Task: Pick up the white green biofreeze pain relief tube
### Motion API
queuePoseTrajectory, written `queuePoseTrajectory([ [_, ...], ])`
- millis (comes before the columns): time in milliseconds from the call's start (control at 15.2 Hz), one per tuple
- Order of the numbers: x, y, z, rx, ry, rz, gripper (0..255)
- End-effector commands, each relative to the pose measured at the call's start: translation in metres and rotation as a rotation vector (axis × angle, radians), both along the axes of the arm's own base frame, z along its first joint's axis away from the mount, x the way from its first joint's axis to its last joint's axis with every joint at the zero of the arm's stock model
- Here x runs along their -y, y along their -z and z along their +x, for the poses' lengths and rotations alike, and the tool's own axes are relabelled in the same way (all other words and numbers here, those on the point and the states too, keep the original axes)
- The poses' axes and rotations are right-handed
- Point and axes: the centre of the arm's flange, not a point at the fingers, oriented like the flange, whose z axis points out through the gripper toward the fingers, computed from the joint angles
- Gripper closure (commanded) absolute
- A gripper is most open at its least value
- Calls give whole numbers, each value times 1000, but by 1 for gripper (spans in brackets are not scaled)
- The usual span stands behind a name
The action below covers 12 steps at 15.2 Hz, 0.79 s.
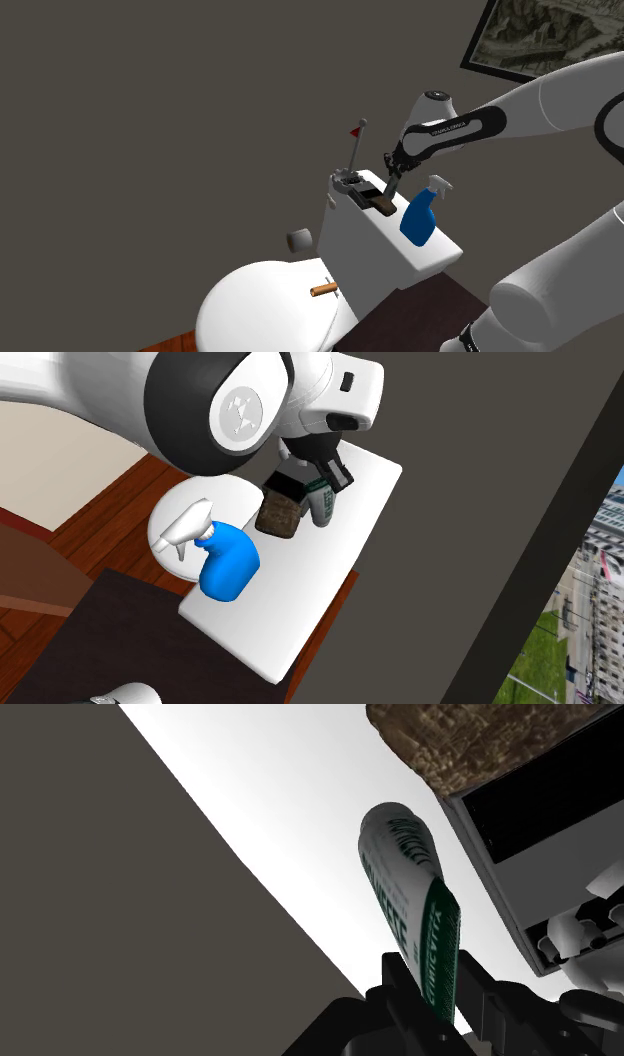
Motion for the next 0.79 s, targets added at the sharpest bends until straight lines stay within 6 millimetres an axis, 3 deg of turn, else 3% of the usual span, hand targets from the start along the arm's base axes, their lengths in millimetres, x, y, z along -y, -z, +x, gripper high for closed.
queuePoseTrajectory([
  [0, 0, 0, 0, 0, 0, 0, 255],
  [330, -1, 0, 0, 0, 0, 0, 255],
  [726, -1, -31, 0, 0, 0, 0, 255],
])
